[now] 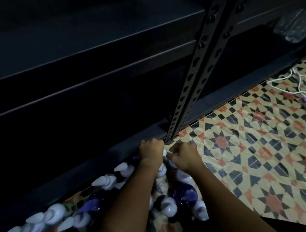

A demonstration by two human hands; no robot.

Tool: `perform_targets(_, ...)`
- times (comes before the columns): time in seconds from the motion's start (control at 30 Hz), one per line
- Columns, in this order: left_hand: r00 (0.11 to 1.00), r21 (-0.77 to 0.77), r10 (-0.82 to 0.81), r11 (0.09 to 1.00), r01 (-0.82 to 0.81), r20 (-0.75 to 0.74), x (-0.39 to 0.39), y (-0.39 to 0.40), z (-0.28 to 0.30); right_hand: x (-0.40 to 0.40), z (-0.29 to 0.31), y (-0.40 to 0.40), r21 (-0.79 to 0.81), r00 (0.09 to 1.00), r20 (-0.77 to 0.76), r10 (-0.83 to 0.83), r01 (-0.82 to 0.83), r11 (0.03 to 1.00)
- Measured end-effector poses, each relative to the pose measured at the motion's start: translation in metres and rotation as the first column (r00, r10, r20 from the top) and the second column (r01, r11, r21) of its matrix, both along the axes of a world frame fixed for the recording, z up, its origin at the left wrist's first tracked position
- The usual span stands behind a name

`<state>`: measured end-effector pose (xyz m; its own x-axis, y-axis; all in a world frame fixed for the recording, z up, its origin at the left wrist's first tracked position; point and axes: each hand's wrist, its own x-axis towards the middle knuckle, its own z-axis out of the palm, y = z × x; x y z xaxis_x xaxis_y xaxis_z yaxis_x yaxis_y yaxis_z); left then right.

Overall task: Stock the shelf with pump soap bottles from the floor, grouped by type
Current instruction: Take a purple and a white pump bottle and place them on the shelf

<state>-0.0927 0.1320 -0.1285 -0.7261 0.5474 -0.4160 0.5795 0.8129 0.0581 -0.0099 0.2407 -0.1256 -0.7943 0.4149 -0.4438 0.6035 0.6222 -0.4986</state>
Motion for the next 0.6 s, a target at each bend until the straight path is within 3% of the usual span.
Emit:
perform_targets(0.13, 0.987, 0.134, 0.144, 0.982, -0.133, -0.074, -0.002, -0.028, -0.001, 0.006, 0.0, 0.004, -0.034, 0.996, 0.043, 0.077, -0.075, 0.997)
perform_targets(0.2, 0.978, 0.205, 0.186, 0.965, -0.164, -0.091, 0.002, -0.044, -0.004, 0.003, 0.0, 0.0, 0.135, 0.985, 0.059, 0.164, -0.171, 0.976)
perform_targets(0.33, 0.949, 0.339, 0.309, 0.887, -0.313, 0.068, 0.012, -0.069, -0.015, -0.02, 0.001, -0.018, 0.346, 0.942, 0.122, 0.312, -0.335, 0.877)
perform_targets(0.43, 0.916, 0.443, 0.355, 0.802, -0.402, 0.187, 0.012, -0.075, -0.024, -0.033, -0.002, -0.027, 0.379, 0.937, 0.131, 0.324, -0.349, 0.857)
perform_targets(0.6, 0.907, 0.419, 0.31, 0.811, -0.408, 0.284, -0.004, -0.08, -0.025, -0.04, -0.009, -0.028, 0.364, 0.943, 0.177, 0.283, -0.33, 0.871)
